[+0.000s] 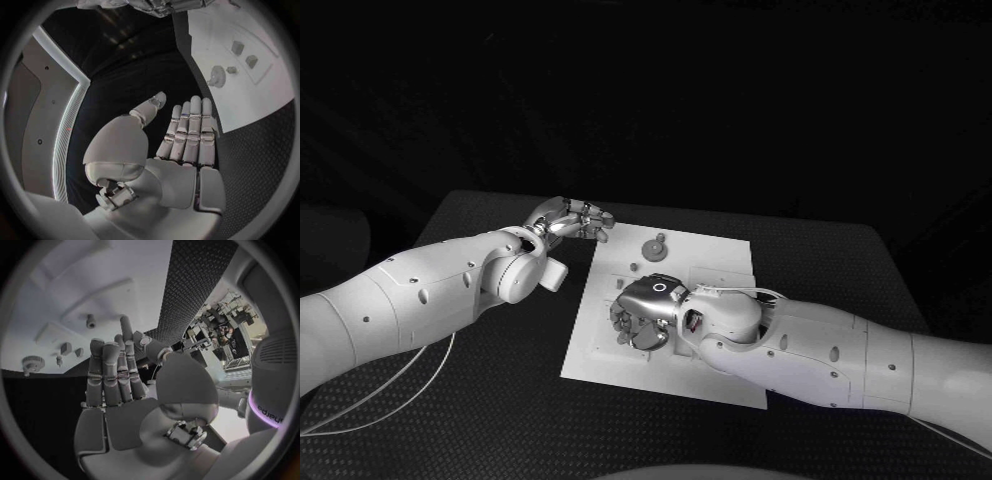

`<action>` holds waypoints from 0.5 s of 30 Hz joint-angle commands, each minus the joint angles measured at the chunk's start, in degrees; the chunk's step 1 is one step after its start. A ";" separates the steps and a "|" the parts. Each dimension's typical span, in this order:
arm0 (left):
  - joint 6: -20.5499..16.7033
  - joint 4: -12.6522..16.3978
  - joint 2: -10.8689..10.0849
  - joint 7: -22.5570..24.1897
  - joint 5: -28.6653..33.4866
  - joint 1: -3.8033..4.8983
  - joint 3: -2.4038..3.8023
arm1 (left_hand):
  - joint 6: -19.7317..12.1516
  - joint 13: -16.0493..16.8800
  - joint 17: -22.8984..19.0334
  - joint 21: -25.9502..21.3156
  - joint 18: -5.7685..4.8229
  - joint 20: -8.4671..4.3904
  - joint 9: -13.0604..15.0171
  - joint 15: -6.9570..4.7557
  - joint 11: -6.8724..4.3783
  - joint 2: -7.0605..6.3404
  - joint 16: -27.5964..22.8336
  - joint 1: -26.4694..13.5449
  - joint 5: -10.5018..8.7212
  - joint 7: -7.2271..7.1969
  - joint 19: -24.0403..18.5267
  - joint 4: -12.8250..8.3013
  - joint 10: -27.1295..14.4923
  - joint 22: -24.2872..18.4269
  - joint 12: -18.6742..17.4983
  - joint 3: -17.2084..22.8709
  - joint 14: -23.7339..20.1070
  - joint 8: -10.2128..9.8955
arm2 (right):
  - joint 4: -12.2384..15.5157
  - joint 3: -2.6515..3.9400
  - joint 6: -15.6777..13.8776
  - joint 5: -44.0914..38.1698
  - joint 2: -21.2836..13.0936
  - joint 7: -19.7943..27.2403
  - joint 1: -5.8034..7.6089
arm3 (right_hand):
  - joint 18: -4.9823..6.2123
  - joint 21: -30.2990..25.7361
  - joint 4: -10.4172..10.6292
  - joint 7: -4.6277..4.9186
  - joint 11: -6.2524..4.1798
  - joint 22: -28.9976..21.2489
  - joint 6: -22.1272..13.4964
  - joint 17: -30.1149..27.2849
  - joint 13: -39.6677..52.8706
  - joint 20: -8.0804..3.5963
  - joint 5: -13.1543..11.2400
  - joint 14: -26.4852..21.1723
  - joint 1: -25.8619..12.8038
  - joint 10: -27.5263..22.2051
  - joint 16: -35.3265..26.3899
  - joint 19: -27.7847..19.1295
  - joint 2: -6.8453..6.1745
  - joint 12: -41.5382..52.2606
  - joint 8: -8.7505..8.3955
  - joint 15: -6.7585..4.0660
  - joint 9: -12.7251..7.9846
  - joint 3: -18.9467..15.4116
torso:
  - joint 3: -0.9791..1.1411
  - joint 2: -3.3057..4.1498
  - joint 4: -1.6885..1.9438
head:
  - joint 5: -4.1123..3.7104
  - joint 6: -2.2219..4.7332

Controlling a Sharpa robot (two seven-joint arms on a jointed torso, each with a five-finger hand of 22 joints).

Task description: Assemble the parts on the task board

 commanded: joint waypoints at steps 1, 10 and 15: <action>0.80 0.06 0.12 0.46 0.34 0.06 0.05 | -0.51 -0.05 0.08 0.13 0.78 0.46 -0.10 0.13 -0.04 0.04 -0.35 -0.49 -0.02 0.07 0.12 0.02 -0.52 -0.08 -0.15 -0.16 -0.41 0.23 | -0.15 0.00 0.02 -1.65 -0.09 -0.14 -0.06 | 0.80 0.35 -0.05 0.04 -0.39 1.24 0.10 0.00 2.41 -0.32 0.20 0.06 2.26 0.67 0.26 0.10 2.09 0.23 0.21 -0.34 0.08 0.23 | 0.00 0.00 0.01 | 0.04 0.01; 0.83 0.09 0.10 0.44 0.34 0.06 0.05 | -0.53 -0.07 0.15 0.13 0.78 0.47 -0.12 0.13 -0.04 0.04 -0.40 -0.51 -0.02 0.07 0.12 0.02 -0.52 -0.10 -0.15 -0.17 -0.41 0.25 | -0.78 0.00 0.73 -1.76 -0.13 -0.31 -0.06 | 0.80 0.39 -0.04 0.03 -0.40 1.24 0.11 0.00 2.46 -0.33 0.20 0.08 2.30 0.68 0.28 0.11 2.07 0.23 0.22 -0.35 0.14 0.22 | -0.03 0.00 0.00 | 0.01 -0.05; 0.86 0.09 0.13 0.41 0.34 0.06 0.05 | -0.54 -0.07 0.18 0.13 0.78 0.47 -0.12 0.13 -0.04 0.04 -0.42 -0.51 -0.02 0.07 0.12 0.01 -0.52 -0.12 -0.14 -0.17 -0.41 0.26 | -1.10 -0.03 1.65 -1.74 0.07 -0.26 -0.06 | 0.80 0.40 -0.03 0.03 -0.39 1.24 0.11 0.00 2.48 -0.34 0.20 0.08 2.29 0.68 0.28 0.10 2.06 0.22 0.22 -0.35 0.16 0.21 | -0.05 -0.02 0.01 | -0.02 -0.08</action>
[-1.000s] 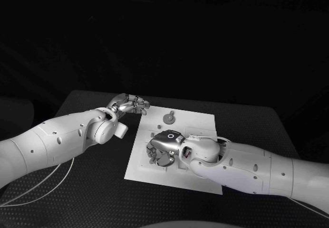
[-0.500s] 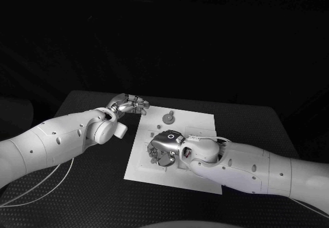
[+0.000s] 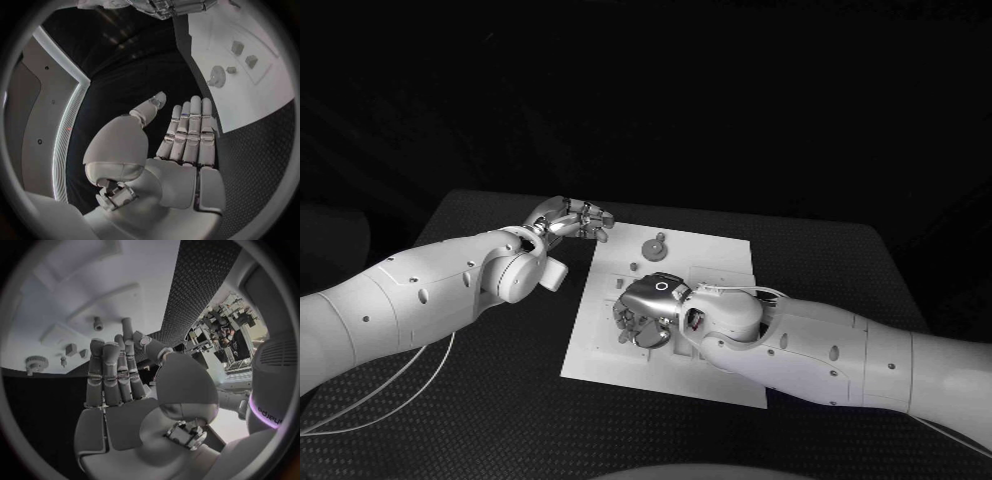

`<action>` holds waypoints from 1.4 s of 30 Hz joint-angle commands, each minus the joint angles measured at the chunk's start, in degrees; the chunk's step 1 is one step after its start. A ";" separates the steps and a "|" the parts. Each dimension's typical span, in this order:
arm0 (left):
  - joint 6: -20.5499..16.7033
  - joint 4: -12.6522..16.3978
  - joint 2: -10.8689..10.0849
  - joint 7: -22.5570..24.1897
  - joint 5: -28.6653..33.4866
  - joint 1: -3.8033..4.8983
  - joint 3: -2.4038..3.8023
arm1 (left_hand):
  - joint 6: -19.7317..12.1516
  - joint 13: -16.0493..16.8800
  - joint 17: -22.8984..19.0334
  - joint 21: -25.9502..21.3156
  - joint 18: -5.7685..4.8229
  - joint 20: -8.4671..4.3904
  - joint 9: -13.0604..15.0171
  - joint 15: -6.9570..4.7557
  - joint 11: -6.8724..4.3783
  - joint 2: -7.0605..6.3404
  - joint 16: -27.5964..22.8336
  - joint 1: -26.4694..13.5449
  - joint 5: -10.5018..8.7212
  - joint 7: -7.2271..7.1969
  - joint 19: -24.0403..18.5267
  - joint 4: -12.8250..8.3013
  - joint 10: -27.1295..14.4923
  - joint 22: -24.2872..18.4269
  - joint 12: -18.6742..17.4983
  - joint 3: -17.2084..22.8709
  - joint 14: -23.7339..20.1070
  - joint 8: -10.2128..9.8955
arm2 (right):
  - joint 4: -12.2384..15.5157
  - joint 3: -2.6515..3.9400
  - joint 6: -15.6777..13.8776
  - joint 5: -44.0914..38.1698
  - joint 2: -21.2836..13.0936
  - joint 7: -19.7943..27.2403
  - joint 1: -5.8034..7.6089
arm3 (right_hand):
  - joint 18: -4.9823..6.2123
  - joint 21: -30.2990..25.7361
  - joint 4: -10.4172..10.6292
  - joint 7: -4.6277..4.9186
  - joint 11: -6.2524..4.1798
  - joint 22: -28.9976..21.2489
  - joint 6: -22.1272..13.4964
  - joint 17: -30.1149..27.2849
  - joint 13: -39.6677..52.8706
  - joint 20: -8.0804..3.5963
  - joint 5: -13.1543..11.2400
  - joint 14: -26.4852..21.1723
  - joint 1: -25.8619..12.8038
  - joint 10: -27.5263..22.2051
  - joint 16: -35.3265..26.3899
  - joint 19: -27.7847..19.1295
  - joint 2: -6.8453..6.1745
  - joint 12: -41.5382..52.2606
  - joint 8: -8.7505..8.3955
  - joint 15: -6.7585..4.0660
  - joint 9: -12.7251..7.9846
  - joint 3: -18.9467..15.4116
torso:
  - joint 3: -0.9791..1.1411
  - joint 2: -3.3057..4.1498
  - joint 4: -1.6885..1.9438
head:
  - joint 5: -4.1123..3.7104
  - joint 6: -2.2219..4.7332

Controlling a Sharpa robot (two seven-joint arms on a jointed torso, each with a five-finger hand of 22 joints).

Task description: Assemble the parts on the task board

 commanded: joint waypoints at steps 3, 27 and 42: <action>0.83 0.12 0.13 0.40 0.34 0.06 0.05 | -0.34 -0.08 0.11 0.13 0.79 0.47 -0.08 0.13 -0.04 0.04 -0.21 -0.51 -0.01 -0.13 0.12 0.01 -0.52 -0.10 -0.14 -0.16 -0.40 0.27 | -0.48 -0.23 1.74 -0.97 0.22 -0.15 -0.04 | 0.79 0.39 -0.03 -0.02 -0.42 1.25 0.15 0.00 2.50 -0.35 0.37 0.12 2.28 0.64 0.28 0.10 2.06 0.21 0.21 -0.46 0.08 0.21 | -0.01 0.01 0.03 | -0.04 -0.06; 1.01 0.18 0.07 0.23 0.34 0.07 0.05 | -0.35 -0.11 0.25 0.13 0.79 0.48 -0.11 0.14 -0.04 0.03 -0.31 -0.54 -0.02 -0.13 0.10 0.01 -0.53 -0.15 -0.12 -0.17 -0.41 0.34 | -2.10 -2.25 -1.39 4.92 1.59 1.61 -0.05 | 0.80 0.03 0.81 2.91 2.73 1.19 -6.21 -0.26 0.72 0.64 0.39 -1.82 -2.17 -6.80 0.22 -1.38 -3.26 -4.65 -4.05 2.57 -1.30 -1.04 | -0.02 -0.02 0.00 | -0.14 0.01; 1.07 0.05 -0.17 0.15 0.34 0.07 0.05 | -0.35 -0.13 0.33 0.13 0.79 0.49 -0.13 0.15 -0.04 0.01 -0.37 -0.56 -0.02 -0.14 0.09 0.01 -0.54 -0.18 -0.12 -0.18 -0.42 0.37 | -0.68 -2.24 -6.28 8.85 -0.44 3.50 -0.04 | 0.80 -0.21 1.76 4.04 4.79 1.23 -9.31 -0.34 -1.86 1.42 0.23 -4.30 -5.24 -11.86 0.93 -3.15 -6.59 -6.16 -5.48 4.56 -2.35 -3.57 | 0.04 -0.03 -0.01 | -0.34 0.22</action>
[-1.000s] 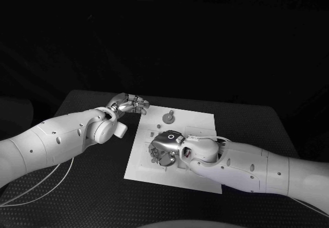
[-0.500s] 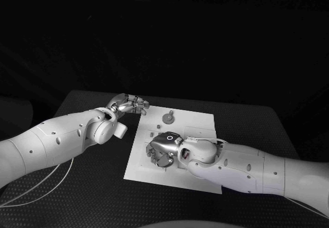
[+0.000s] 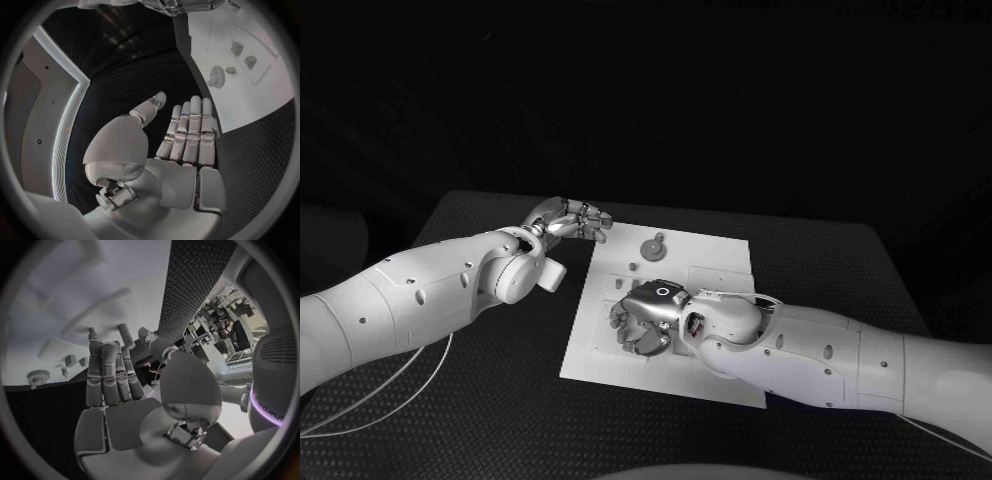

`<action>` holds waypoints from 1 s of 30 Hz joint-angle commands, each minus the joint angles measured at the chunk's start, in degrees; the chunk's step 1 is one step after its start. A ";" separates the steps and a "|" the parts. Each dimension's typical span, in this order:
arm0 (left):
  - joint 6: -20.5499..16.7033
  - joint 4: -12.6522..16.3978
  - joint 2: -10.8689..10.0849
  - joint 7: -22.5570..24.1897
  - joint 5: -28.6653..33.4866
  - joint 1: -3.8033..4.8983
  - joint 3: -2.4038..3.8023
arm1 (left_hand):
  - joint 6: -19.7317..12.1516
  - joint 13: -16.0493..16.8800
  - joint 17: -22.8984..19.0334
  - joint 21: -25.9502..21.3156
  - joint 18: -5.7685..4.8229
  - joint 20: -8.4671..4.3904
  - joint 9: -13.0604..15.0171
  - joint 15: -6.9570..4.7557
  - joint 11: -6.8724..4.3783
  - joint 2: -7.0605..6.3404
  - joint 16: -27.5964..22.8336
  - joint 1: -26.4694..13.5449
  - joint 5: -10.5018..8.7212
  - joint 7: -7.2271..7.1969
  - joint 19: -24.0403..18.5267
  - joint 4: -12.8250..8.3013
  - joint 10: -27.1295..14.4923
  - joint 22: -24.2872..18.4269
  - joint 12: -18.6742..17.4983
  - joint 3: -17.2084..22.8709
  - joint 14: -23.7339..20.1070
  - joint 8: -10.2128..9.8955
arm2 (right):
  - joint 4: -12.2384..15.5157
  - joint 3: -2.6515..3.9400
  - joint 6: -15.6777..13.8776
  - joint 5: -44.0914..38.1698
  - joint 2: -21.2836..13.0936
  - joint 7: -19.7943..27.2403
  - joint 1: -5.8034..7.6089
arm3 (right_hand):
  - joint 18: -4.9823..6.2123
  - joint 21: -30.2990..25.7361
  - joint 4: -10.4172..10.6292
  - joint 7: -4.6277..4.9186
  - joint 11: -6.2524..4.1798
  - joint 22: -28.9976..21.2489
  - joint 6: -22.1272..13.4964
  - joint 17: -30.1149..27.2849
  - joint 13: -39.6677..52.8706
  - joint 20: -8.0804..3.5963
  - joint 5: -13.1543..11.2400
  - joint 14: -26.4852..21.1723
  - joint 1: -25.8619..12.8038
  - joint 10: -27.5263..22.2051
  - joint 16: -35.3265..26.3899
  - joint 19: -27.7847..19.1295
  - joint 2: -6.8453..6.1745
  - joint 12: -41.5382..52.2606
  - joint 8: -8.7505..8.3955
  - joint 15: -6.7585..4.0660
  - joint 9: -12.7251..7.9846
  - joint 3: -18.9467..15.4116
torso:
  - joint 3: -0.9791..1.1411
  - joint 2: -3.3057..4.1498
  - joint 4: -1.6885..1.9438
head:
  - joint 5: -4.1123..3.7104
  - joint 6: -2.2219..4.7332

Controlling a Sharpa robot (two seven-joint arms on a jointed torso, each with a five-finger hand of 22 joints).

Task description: Assemble the parts on the task board

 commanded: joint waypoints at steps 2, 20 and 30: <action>0.80 -0.11 -0.11 0.37 0.33 0.07 0.05 | -0.35 -0.09 0.08 0.13 0.79 0.49 -0.09 0.15 -0.04 0.01 -0.38 -0.56 -0.02 -0.14 0.09 0.01 -0.54 -0.09 -0.12 -0.18 -0.42 0.38 | 1.48 0.07 -4.87 3.66 -1.50 2.42 0.02 | 0.76 -0.31 0.15 0.02 0.01 1.10 -0.62 -0.10 -0.38 -0.01 -0.20 -0.43 -0.86 -0.70 0.29 -0.68 -0.37 -0.04 -0.40 0.23 -0.15 -0.76 | 0.02 -0.01 -0.04 | -0.12 0.31; 3.28 -6.47 1.75 0.87 0.79 0.01 0.04 | -0.14 0.25 0.26 -0.16 0.48 1.39 -0.49 1.06 -1.31 0.59 -3.79 -1.07 -0.02 -0.29 -2.48 0.09 2.43 -1.37 1.39 0.24 -2.31 0.89 | -12.54 7.10 2.37 53.02 -6.59 16.37 4.62 | -2.66 -13.92 -1.43 0.02 1.25 -3.65 -0.38 -12.39 -2.01 4.88 -0.12 -15.34 -3.04 0.11 -19.66 -18.83 5.21 1.48 0.77 4.32 -0.44 -4.85 | 1.11 -3.18 -2.06 | -1.22 3.86; 3.58 -11.46 3.46 0.52 0.99 0.11 0.04 | -1.81 -1.68 -0.06 -0.15 -0.08 2.28 -1.20 1.94 -0.55 0.23 -8.62 -1.58 -0.36 -0.43 -5.59 0.15 -0.15 -3.88 -0.91 0.69 -5.03 0.45 | -23.69 8.93 6.26 70.21 -7.00 19.03 4.99 | -3.34 -20.28 -1.52 -0.18 1.00 -6.36 -0.12 -16.22 -3.19 6.83 -0.09 -13.19 -2.29 0.93 -30.09 -23.77 8.39 1.78 1.24 5.76 -0.77 -5.88 | 2.08 -6.76 -3.30 | -0.68 5.28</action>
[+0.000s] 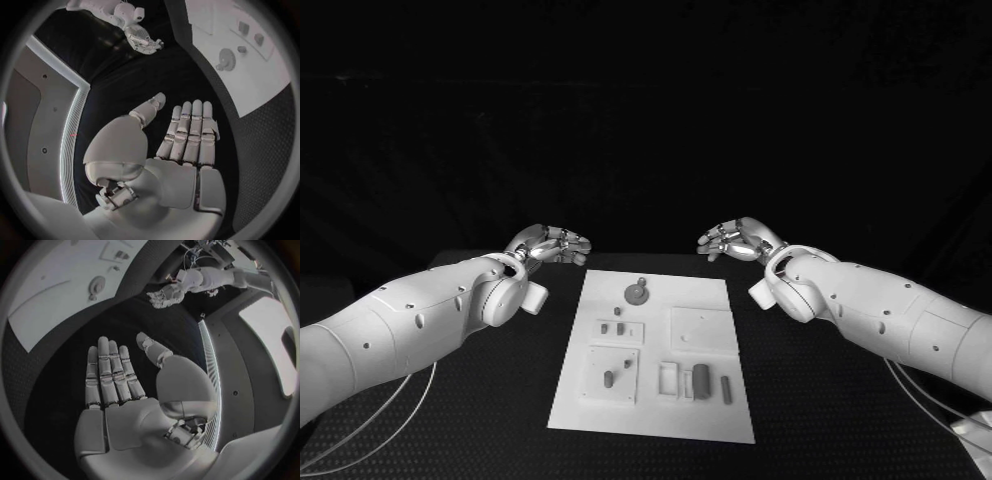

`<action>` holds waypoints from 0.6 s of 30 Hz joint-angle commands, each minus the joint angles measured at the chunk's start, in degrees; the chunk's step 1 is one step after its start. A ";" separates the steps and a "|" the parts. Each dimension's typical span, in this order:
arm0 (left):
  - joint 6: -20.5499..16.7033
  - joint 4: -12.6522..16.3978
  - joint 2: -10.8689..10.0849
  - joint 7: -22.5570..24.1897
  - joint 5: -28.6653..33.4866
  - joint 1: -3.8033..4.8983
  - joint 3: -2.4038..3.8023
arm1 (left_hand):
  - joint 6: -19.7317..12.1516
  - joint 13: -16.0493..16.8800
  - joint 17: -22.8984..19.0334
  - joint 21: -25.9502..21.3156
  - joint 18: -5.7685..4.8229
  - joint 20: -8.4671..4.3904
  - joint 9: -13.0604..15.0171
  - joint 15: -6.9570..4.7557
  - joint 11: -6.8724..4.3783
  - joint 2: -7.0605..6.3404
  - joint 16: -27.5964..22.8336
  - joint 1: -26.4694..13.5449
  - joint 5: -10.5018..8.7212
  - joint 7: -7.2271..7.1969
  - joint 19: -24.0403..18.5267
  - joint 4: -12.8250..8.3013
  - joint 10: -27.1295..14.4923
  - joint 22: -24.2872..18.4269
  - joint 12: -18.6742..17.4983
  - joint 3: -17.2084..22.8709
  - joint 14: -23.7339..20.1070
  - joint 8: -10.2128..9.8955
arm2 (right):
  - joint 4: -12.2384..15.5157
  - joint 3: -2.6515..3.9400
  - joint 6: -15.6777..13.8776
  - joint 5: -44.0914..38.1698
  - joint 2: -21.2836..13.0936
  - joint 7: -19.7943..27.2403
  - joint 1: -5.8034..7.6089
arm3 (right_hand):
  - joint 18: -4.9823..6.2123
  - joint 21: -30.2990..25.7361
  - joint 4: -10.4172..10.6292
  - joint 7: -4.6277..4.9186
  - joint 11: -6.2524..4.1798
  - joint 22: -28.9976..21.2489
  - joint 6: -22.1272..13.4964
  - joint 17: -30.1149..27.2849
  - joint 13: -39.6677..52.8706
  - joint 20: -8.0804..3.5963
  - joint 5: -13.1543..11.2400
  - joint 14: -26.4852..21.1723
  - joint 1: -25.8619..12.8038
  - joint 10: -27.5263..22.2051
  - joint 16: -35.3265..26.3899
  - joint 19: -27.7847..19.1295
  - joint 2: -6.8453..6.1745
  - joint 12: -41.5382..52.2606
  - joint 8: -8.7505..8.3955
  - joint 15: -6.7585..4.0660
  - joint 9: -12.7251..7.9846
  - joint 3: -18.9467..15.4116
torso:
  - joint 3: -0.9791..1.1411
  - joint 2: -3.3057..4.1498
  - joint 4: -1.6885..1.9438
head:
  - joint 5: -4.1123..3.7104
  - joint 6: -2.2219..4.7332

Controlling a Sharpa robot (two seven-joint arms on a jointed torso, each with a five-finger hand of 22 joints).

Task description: Assemble the parts on the task board

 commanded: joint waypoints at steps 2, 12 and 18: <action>1.35 -1.48 0.51 0.40 0.62 0.17 0.06 | -0.64 -0.86 -0.22 -0.11 -0.20 0.25 -0.15 0.15 0.15 -0.04 -1.51 -0.50 -0.41 -0.18 -0.90 -0.03 -0.94 -0.87 -0.59 0.23 -1.05 -0.11 | -2.47 0.17 3.32 10.90 0.14 3.25 0.02 | -1.40 -2.64 -0.06 0.00 0.12 -1.09 0.29 -0.97 -0.60 0.59 -0.09 -1.35 -0.04 0.38 -3.36 -2.64 0.87 0.13 0.10 1.05 -0.19 -0.63 | 0.69 -2.35 -0.98 | 0.52 0.24; 1.57 -1.28 0.63 0.04 0.72 0.17 0.03 | -0.61 -1.30 -0.13 -0.03 -0.06 0.47 -0.18 0.52 0.29 -0.09 -1.96 -0.63 -0.53 -0.14 -0.94 0.06 -1.12 -1.33 -0.56 0.17 -0.89 0.01 | 2.31 0.15 1.77 -12.03 -3.01 -10.39 -0.85 | -0.42 -4.15 0.08 0.35 -0.35 -1.71 -0.15 -0.69 -1.35 0.97 -0.12 2.10 -0.94 1.77 -5.32 -0.48 -1.21 0.73 -0.04 0.32 -0.60 -2.41 | 1.23 -3.34 -1.67 | 1.02 -0.35; 1.27 -0.33 0.42 0.03 0.72 0.14 0.01 | -0.57 -1.41 -0.10 0.02 0.06 0.55 -0.19 0.60 0.33 -0.12 -2.13 -0.73 -0.57 -0.08 -0.86 0.11 -1.07 -1.43 -0.51 0.12 -0.90 0.07 | 11.34 0.11 4.17 -21.58 -6.80 -22.09 -2.09 | 2.30 -1.78 2.32 -1.06 -3.99 -0.85 2.62 3.57 2.50 0.44 -0.08 10.24 -4.72 8.72 -1.73 7.62 -3.84 5.44 2.02 -3.59 1.06 -3.25 | 1.14 -3.14 -2.01 | 0.88 -1.04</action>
